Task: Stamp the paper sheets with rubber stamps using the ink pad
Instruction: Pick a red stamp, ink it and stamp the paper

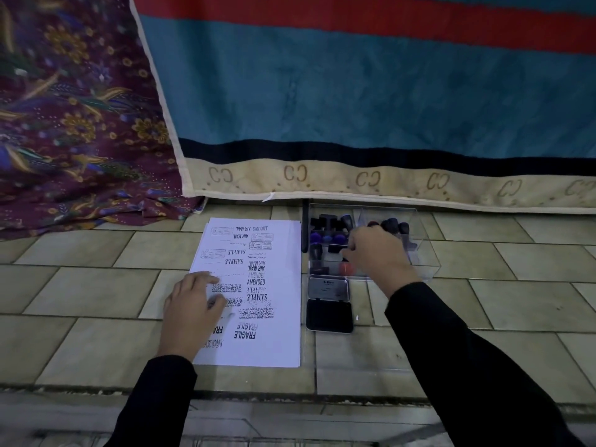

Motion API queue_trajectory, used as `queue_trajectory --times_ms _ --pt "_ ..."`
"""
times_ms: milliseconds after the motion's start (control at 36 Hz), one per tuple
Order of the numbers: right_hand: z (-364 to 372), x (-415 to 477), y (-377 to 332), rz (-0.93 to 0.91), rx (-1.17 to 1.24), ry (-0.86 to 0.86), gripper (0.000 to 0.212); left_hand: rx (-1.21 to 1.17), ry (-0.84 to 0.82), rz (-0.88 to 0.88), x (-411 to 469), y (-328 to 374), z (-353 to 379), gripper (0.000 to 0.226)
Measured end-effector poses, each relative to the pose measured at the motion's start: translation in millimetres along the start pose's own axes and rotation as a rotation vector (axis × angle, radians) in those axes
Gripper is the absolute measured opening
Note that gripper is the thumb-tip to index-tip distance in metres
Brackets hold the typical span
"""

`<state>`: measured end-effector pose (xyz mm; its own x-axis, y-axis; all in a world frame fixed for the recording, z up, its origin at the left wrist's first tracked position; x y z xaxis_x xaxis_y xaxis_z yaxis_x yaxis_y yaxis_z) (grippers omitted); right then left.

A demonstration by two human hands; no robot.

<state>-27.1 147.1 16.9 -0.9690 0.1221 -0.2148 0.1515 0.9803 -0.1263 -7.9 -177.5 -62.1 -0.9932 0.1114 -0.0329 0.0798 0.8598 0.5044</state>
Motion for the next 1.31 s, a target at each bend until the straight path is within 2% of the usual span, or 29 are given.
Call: queue_trajectory --times_ms 139,222,333,444,639,778,889,972,1139,1222,1306 --pt "4 8 -14 0.062 -0.185 -0.113 0.027 -0.009 -0.007 0.007 0 -1 -1 0.027" --pt "9 14 -12 0.086 -0.148 -0.184 0.021 -0.012 -0.008 0.011 0 -1 -1 0.027" --pt "12 15 -5 0.122 -0.018 -0.226 0.027 -0.020 -0.006 0.006 -1 -1 -1 0.027" --pt "2 13 1 0.167 0.094 -0.159 0.036 -0.019 -0.016 0.010 0 -1 -1 0.026" --pt "-33 2 10 0.189 0.270 0.079 0.033 -0.001 -0.026 -0.003 2 0 -3 0.025" --pt "-53 -23 11 0.055 0.475 0.213 0.029 0.011 -0.006 -0.008 4 1 -2 0.024" --pt "-45 -38 6 -0.110 0.748 0.097 0.027 0.017 0.019 -0.028 6 2 -1 0.024" --pt "-37 -50 2 -0.178 0.682 0.084 0.035 0.044 0.051 -0.050 4 4 -1 0.024" --pt "-6 -71 -21 -0.357 0.498 0.041 0.024 0.109 0.082 -0.092 -1 5 1 0.027" --pt "3 -76 -28 -0.435 0.447 0.041 0.028 0.025 0.062 0.050 -1 29 3 0.033" --pt "10 -80 -34 -0.472 0.447 0.038 0.029 -0.147 -0.119 0.273 -2 66 19 0.051"
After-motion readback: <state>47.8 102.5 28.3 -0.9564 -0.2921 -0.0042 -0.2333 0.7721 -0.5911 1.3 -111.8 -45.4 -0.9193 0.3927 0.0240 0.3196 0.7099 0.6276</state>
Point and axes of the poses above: each hand's wrist, its own x-axis towards the middle knuckle, its own z-axis out of the palm, y = z × x, the point moved 8 cm from there along x, towards the middle knuckle, and after that the axes turned 15 degrees about -y, right-handed, at the moved point
